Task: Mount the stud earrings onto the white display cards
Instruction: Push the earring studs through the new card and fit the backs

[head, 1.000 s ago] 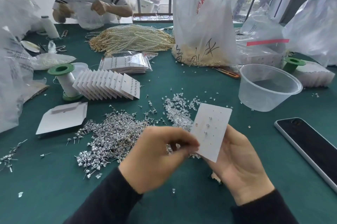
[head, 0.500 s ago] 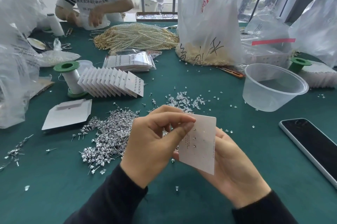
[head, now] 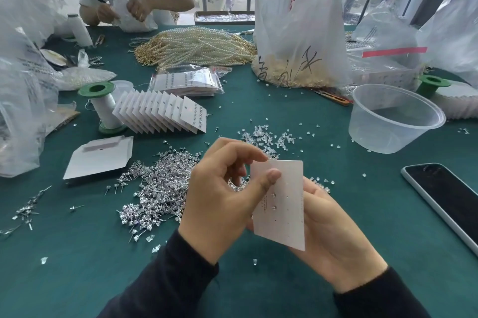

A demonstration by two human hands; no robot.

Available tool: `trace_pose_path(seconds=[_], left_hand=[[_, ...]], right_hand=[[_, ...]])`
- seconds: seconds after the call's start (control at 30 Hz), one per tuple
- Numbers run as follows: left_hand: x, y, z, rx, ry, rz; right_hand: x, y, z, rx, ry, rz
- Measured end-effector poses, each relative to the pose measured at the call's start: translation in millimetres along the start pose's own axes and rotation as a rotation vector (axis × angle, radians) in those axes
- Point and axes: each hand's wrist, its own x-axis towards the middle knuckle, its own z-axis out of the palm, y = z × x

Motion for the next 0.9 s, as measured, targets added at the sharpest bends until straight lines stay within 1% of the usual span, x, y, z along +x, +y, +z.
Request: trace_pose_path(seconds=[0.1, 0.17, 0.23, 0.3, 0.37, 0.4, 0.47, 0.53, 0.6, 0.7, 0.73, 0.8, 0.83, 0.87, 0.9], left_hand=[[0, 0, 0, -0.002, 0.03, -0.048], [-1, -1, 1, 0.01, 0.046, -0.078], [-2, -1, 1, -0.001, 0.057, -0.121], [-1, 2, 0, -0.145, 0.029, -0.233], [1, 4, -3, -0.318, -0.051, -0.385], [1, 4, -4, -0.362, -0.09, -0.447], [3, 1, -6, -0.381, -0.123, -0.546], [4, -3, -9, -0.413, -0.135, -0.655], [7, -6, -13, -0.456, -0.163, -0.77], [12, -6, -20, -0.529, -0.153, -0.914], [13, -6, -22, -0.539, -0.114, -0.941], [17, -8, -24, -0.512, 0.007, -0.953], [18, -9, -25, -0.483, 0.071, -0.939], [18, -10, -26, -0.452, 0.121, -0.915], [18, -11, -27, -0.422, 0.151, -0.887]], right_hand=[[2, 2, 1, -0.058, 0.071, -0.049], [3, 5, 3, -0.154, 0.154, -0.141], [4, 8, 3, -0.365, 0.263, -0.286], [4, 11, 2, -0.641, 0.353, -0.434], [6, 13, 1, -0.91, 0.432, -0.575], [7, 14, 0, -1.042, 0.467, -0.644], [9, 15, 0, -1.255, 0.491, -0.766], [11, 15, -1, -1.397, 0.474, -0.83], [14, 10, -1, -1.457, 0.431, -0.82], [14, -7, -1, -1.386, 0.334, -0.779], [14, -16, -3, -1.365, 0.341, -0.782], [14, -35, -13, -1.396, 0.461, -0.769], [15, -44, -20, -1.452, 0.532, -0.701], [16, -50, -28, -1.543, 0.569, -0.57], [17, -53, -34, -1.644, 0.562, -0.405]])
